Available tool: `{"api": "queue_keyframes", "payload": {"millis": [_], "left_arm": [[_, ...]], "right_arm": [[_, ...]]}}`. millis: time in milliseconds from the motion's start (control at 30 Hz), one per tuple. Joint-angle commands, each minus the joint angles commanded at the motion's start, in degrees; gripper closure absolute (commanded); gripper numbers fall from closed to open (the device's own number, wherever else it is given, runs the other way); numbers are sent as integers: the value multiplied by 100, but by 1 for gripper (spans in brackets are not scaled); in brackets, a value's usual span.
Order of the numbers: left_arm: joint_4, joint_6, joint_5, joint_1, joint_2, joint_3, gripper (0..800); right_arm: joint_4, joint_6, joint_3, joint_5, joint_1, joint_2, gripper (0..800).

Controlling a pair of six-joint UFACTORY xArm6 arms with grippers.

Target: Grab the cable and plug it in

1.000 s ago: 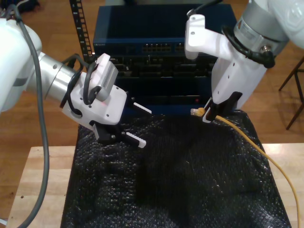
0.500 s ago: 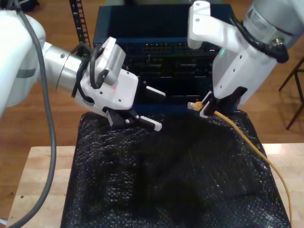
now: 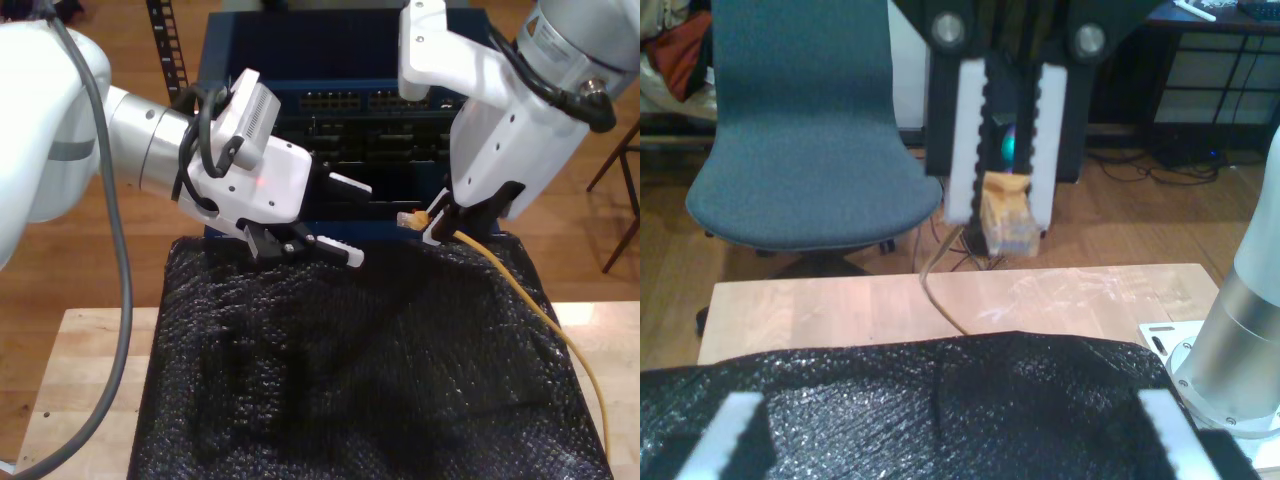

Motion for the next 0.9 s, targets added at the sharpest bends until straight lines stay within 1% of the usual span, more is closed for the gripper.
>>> {"api": "queue_keyframes", "payload": {"millis": [133,300,567,733,900], "left_arm": [[-70,-9,53,0,-18,18,0],[-264,18,246,9,-18,70,0],[-360,79,264,18,-18,88,0],[-360,123,264,18,-18,88,2],[-360,167,264,35,-18,79,34]], "right_arm": [[0,0,0,-18,35,35,794],[9,-9,-26,-62,44,141,794],[35,0,-35,-273,70,255,794],[167,0,-53,-273,70,299,794],[229,-9,-53,-273,79,352,794]]}}
